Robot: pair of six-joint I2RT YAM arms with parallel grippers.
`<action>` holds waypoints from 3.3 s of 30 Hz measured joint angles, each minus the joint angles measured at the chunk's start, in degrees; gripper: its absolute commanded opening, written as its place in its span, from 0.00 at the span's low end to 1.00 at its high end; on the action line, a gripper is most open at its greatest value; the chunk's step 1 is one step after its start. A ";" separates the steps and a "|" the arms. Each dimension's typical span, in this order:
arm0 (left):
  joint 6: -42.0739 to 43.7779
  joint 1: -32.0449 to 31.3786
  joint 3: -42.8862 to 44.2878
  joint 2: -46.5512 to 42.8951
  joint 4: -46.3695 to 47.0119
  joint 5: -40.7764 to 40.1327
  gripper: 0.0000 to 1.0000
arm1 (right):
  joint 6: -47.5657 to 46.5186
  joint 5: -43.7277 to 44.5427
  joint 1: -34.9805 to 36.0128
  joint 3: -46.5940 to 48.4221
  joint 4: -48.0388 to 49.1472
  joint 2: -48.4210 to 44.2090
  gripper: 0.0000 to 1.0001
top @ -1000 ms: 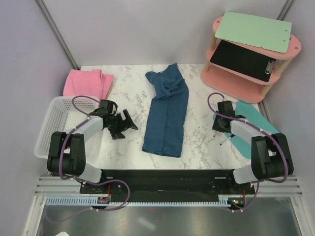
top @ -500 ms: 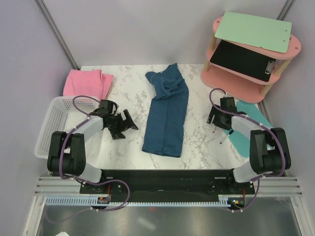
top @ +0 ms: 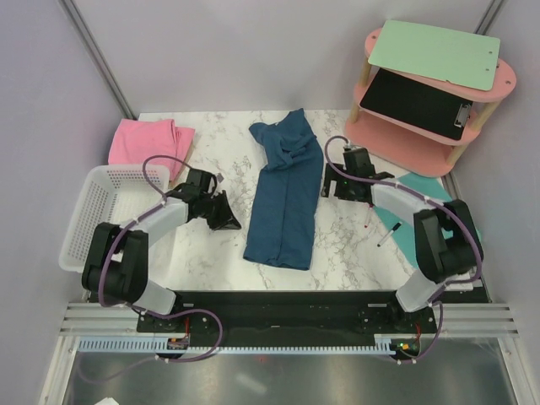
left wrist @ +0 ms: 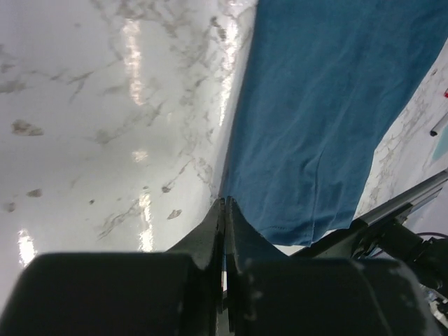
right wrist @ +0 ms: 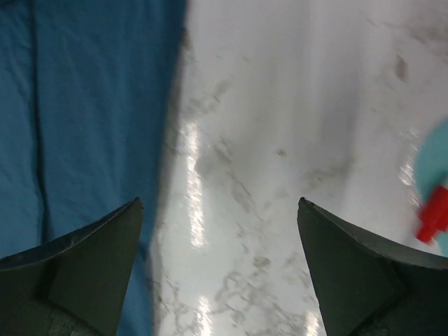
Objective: Fold and stack the t-shirts
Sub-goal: Rotate the tshirt 90 degrees
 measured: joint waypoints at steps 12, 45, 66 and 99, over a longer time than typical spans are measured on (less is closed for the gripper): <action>-3.45 -12.41 3.02 6.60 5.09 -0.24 0.02 | 0.04 -3.87 4.24 30.93 2.05 24.74 0.98; -19.87 -24.35 -19.34 -6.80 13.86 -1.55 0.02 | 1.97 -10.19 4.79 75.17 7.32 61.09 0.33; -21.92 -26.27 -18.08 -9.77 10.01 -5.31 0.62 | 7.50 -8.13 2.01 86.64 8.90 69.83 0.58; -22.25 -25.88 -22.77 -28.59 -2.10 -17.59 0.84 | 13.44 -25.38 6.82 -27.19 -1.27 -24.28 0.72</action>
